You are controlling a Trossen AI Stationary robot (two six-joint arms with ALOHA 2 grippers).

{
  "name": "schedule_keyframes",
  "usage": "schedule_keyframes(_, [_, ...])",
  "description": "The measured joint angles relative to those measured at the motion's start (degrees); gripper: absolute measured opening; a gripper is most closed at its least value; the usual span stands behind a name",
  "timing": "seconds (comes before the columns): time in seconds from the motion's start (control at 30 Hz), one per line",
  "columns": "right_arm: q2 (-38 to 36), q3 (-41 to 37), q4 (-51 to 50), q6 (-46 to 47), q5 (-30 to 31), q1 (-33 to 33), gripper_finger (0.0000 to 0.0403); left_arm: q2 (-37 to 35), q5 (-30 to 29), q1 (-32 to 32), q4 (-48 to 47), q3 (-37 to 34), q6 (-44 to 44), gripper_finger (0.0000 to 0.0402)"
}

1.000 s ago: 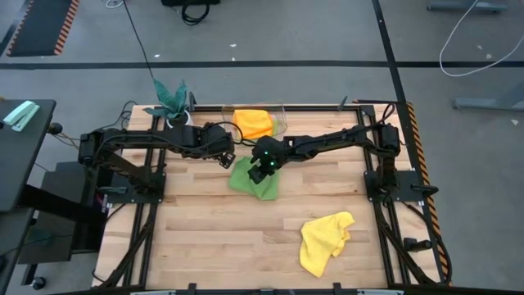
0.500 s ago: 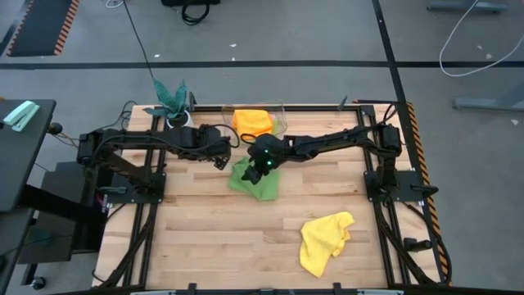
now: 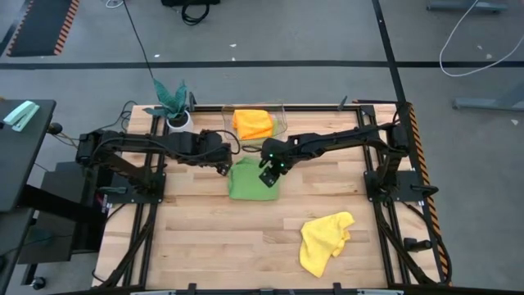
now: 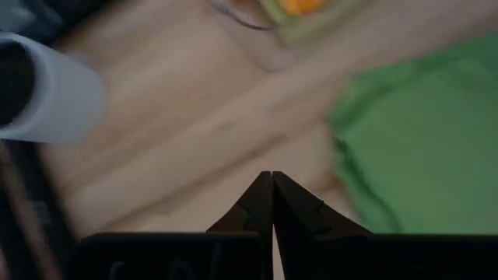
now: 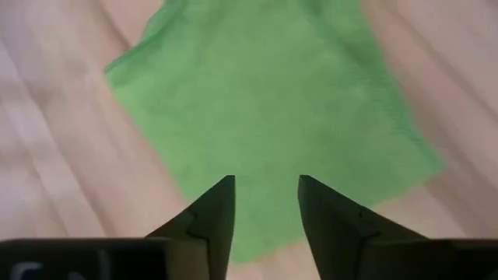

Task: Fold microfiber towels
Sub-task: Fold the green microfiber cloth

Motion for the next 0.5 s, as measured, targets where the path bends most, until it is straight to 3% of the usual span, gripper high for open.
schedule_keyframes(0.13, [0.5,-0.4,0.9,-1.2,-0.3,1.1,0.0119,0.3,6.0,-1.2,3.9,0.0,1.0,0.0014])
schedule_keyframes(0.23, [0.4,-0.3,4.3,-0.9,0.7,0.8,0.0091,1.0,6.5,-2.3,3.9,0.0,1.0,0.0015])
schedule_keyframes(0.5, [3.1,-0.4,2.0,-0.5,2.7,0.2,0.0029,6.5,7.6,-2.7,4.4,0.0,-0.9,0.0011])
